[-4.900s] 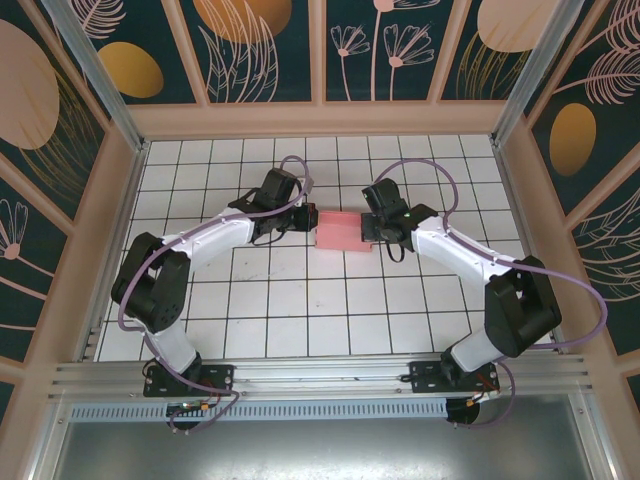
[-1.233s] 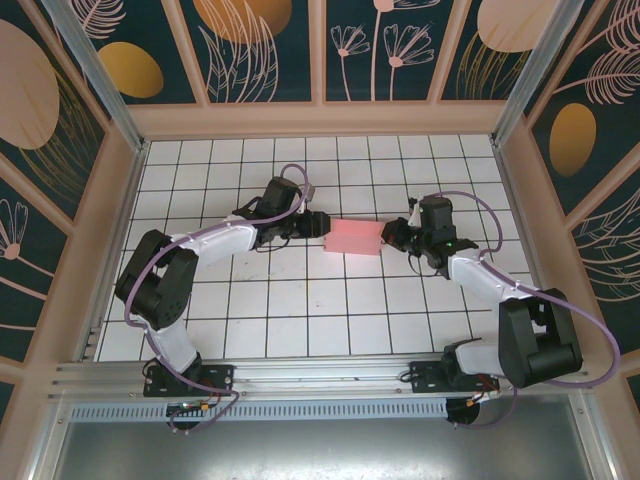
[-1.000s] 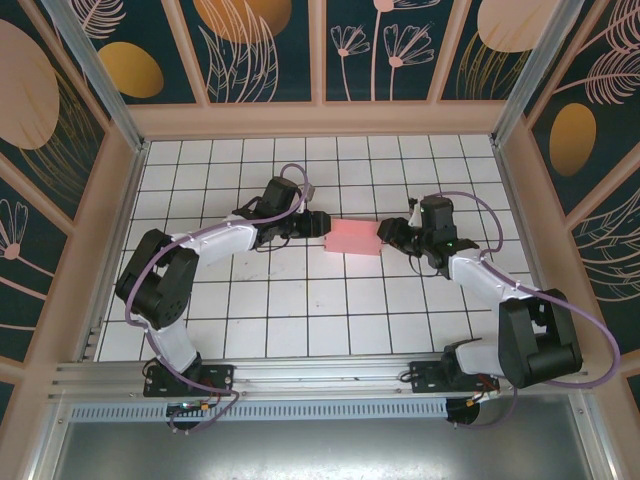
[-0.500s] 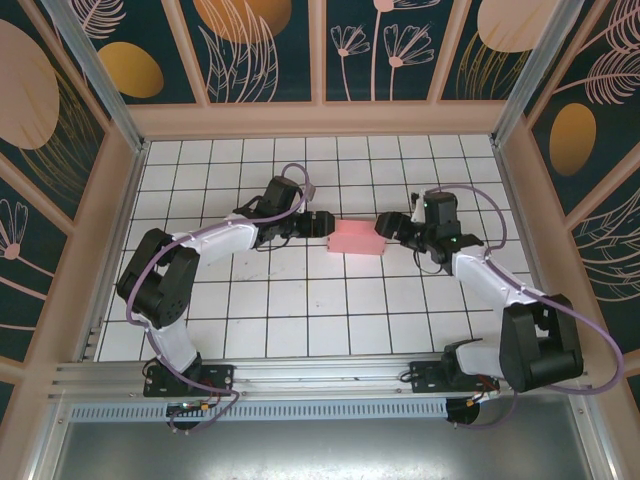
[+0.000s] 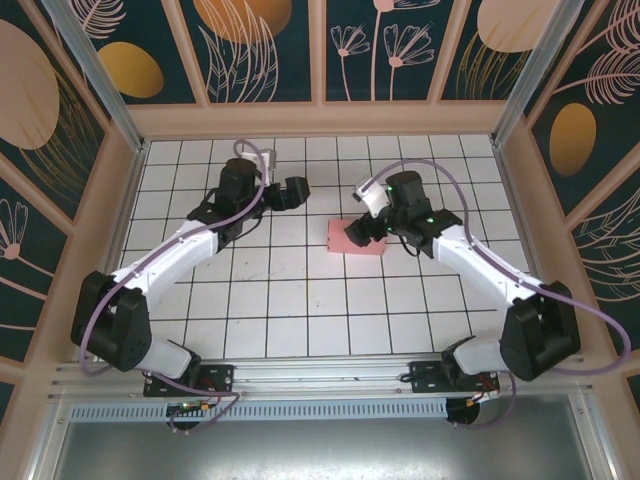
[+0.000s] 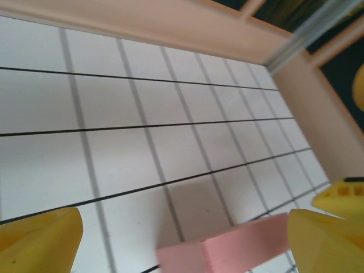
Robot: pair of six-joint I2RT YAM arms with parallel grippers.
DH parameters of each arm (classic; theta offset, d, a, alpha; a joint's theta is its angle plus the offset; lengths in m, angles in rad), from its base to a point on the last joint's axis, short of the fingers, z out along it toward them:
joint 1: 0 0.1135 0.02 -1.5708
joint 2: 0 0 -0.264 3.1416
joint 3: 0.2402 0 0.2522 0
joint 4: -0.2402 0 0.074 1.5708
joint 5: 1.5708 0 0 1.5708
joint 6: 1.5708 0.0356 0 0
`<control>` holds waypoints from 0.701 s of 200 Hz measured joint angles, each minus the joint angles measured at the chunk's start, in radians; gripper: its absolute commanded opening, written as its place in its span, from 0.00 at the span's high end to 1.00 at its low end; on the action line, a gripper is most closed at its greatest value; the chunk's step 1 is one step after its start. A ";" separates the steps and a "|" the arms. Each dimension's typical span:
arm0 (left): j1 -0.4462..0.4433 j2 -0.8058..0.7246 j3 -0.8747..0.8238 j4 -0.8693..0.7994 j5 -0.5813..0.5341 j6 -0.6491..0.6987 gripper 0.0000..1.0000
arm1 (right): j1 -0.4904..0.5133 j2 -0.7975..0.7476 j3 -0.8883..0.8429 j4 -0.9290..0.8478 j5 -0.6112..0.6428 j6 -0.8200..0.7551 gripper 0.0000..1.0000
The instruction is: Fold the paper box
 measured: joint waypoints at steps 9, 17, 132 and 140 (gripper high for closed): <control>0.016 -0.019 -0.030 -0.007 -0.014 0.007 0.08 | 0.002 0.042 0.028 -0.038 -0.009 -0.075 0.12; 0.027 -0.035 -0.060 -0.010 -0.022 0.012 0.08 | 0.001 0.079 0.054 -0.068 -0.013 -0.130 0.12; 0.041 -0.075 -0.175 -0.057 -0.064 0.056 0.07 | -0.059 0.355 0.321 -0.345 -0.100 -0.433 0.42; 0.041 -0.072 -0.175 -0.058 -0.067 0.058 0.06 | -0.059 0.365 0.331 -0.358 -0.103 -0.438 0.43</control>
